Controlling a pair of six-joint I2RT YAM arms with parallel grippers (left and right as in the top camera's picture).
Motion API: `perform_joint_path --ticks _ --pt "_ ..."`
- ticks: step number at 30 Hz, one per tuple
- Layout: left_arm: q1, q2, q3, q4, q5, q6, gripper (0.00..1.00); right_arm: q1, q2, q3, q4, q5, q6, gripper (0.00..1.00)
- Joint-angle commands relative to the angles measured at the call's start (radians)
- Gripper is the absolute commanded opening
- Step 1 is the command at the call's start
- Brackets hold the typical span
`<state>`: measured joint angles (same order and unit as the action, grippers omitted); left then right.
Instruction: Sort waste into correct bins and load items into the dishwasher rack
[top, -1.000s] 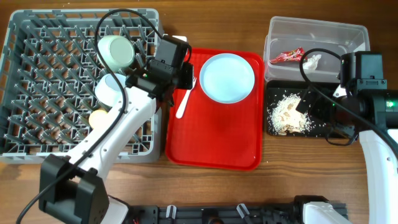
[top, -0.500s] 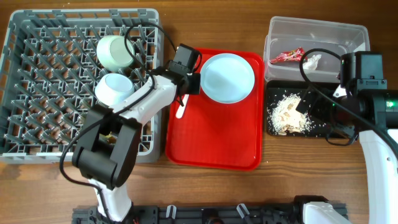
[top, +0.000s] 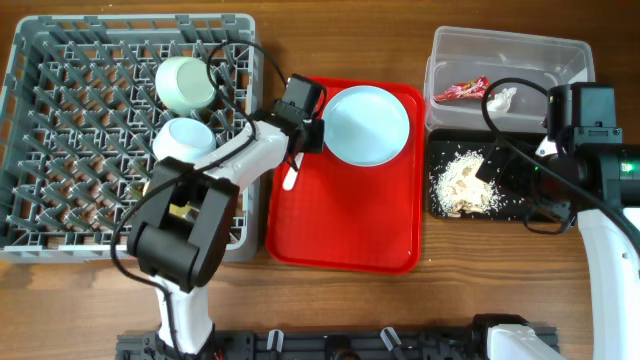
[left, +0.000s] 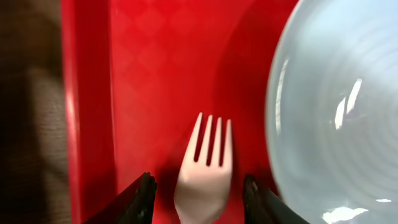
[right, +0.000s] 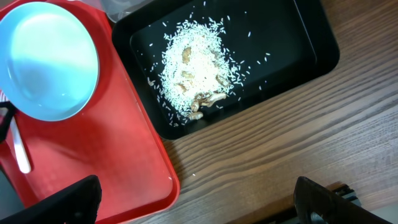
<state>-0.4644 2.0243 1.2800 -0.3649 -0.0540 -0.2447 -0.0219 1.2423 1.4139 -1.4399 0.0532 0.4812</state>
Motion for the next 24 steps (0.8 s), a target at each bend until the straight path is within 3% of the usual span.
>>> perform_joint_path --ticks 1,4,9,13,24 --pt "-0.003 0.034 -0.005 0.006 0.011 0.006 0.47 -0.004 0.001 0.005 0.002 -0.001 -0.01 1.0" --pt "-0.007 0.038 -0.005 0.008 0.011 0.006 0.52 -0.004 0.001 0.005 0.003 -0.001 -0.01 1.0" --pt "-0.016 0.039 -0.005 0.01 0.011 0.006 0.34 -0.004 0.001 0.005 0.004 -0.001 -0.01 1.0" --pt "-0.016 0.039 -0.005 0.009 0.011 0.006 0.26 -0.004 0.001 0.005 0.004 -0.001 -0.01 1.0" --pt "-0.016 0.022 -0.005 -0.025 0.011 0.006 0.17 -0.004 0.001 0.005 0.002 -0.001 -0.01 1.0"
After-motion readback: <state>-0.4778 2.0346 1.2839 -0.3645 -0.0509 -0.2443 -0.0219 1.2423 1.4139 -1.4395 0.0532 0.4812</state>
